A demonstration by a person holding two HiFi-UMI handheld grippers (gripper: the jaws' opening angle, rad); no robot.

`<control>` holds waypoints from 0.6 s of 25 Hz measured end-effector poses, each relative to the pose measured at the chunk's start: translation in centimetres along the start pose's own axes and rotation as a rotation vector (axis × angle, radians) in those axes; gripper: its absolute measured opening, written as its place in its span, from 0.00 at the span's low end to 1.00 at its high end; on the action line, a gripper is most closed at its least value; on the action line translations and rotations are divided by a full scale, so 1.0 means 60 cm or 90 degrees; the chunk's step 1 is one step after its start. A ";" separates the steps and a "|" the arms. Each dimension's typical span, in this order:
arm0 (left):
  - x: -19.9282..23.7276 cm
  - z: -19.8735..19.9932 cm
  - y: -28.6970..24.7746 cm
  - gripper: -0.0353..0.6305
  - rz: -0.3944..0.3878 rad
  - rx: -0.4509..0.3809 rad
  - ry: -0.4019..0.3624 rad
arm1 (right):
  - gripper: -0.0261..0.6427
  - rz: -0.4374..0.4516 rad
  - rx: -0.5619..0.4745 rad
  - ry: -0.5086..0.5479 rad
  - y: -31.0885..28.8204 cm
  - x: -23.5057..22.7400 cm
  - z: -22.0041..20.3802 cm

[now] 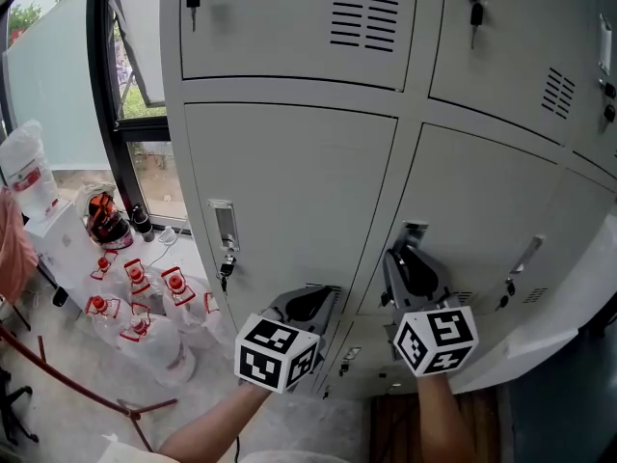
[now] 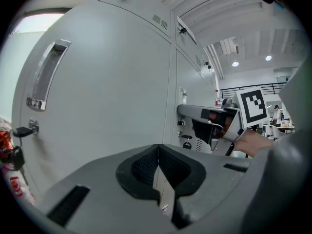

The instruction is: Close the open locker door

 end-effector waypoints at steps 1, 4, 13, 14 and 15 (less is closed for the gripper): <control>-0.003 0.000 0.001 0.06 0.000 0.000 0.001 | 0.17 0.002 0.001 -0.001 0.002 0.001 -0.001; -0.012 0.003 0.003 0.06 0.001 -0.003 0.001 | 0.17 0.005 0.003 -0.003 0.011 0.003 -0.002; -0.060 0.007 0.016 0.06 0.010 -0.005 0.001 | 0.17 0.002 0.018 -0.016 0.064 -0.003 -0.009; -0.064 0.008 0.018 0.06 0.014 -0.006 0.002 | 0.17 0.004 0.019 -0.017 0.070 -0.003 -0.011; -0.069 0.008 0.020 0.06 0.017 -0.007 0.003 | 0.17 0.006 0.021 -0.018 0.076 -0.002 -0.012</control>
Point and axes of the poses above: the fingertips, and each gripper's own axes: y backward along the fingers, x to its left, z out of its top, the point moved 5 cm from there along y, backward along the fingers, and after that the axes turned 5 degrees about z, right-handed, at the moved point
